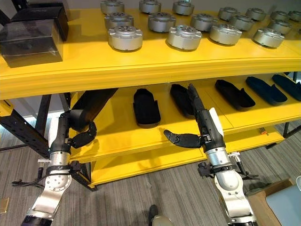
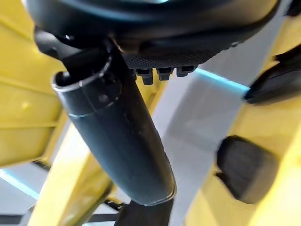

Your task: Move parts from the plastic box to the shelf.

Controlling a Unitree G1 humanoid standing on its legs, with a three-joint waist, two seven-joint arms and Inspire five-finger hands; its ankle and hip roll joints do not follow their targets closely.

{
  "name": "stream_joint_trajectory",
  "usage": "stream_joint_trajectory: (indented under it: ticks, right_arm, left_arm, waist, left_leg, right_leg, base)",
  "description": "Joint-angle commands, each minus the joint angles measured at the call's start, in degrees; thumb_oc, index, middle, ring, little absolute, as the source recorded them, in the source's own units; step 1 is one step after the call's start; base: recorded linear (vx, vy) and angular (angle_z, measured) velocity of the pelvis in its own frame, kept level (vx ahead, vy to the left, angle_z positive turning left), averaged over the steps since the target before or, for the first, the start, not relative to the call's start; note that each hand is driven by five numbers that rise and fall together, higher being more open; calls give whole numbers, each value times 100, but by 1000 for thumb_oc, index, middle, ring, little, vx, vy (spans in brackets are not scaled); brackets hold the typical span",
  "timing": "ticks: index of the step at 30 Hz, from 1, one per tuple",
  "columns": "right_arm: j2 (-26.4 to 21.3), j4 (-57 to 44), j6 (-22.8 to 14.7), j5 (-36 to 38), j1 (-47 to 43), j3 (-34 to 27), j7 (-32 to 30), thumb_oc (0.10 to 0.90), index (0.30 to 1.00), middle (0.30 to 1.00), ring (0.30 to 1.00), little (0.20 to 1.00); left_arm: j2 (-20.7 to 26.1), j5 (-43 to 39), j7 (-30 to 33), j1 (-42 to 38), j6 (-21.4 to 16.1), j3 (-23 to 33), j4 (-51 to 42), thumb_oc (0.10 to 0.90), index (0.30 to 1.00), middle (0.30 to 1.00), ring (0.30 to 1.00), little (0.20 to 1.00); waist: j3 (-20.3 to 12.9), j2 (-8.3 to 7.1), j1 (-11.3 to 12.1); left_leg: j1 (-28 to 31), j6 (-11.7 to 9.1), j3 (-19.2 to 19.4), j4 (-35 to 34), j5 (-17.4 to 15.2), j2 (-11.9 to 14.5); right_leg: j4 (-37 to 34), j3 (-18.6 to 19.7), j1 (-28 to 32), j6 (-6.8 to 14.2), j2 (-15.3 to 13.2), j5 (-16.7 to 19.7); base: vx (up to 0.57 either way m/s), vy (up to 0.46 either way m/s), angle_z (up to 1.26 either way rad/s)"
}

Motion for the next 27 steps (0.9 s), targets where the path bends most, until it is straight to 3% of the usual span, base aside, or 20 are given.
stream_joint_trajectory:
  ticks: [1, 5, 16, 27]
  right_arm:
    - [-98, -379, -533, 107, -393, -246, -179, 900, 1000, 1000, 1000, 1000]
    - [-123, -377, -515, 226, -403, -238, -86, 900, 1000, 1000, 1000, 1000]
    - [-233, -470, -469, 274, -706, 148, -78, 900, 1000, 1000, 1000, 1000]
    - [-405, -627, -473, 371, -946, 371, 11, 900, 1000, 1000, 1000, 1000]
  left_arm:
    - [405, 384, 691, -933, -460, 245, -332, 400, 300, 300, 300, 300]
    - [596, 680, 796, -1090, -272, 312, 125, 400, 300, 300, 300, 300]
    - [482, 594, 1260, -1900, 203, 241, 1241, 400, 300, 300, 300, 300]
    - [1001, 899, 1430, -2476, 677, 325, 2034, 400, 300, 300, 300, 300]
  waist:
    - [-375, -21, -114]
    - [-356, 26, -201]
    - [-193, 189, -423]
    - [147, 265, -499]
  left_leg:
    - [-82, -74, 221, 237, -127, 262]
    - [-66, -91, 297, 252, -135, 296]
    - [-172, -109, 428, 302, -83, 301]
    - [-460, -106, 490, 591, -96, 354]
  right_leg:
    - [172, 347, 663, 204, -103, -1157]
    - [248, 402, 585, 197, -80, -1185]
    - [512, 566, 217, 167, -48, -1193]
    - [1009, 698, -308, 135, -21, -1263]
  base:
    - [-1, -16, -21]
    - [-2, -11, -19]
    - [-33, -7, -9]
    - [-48, -16, -8]
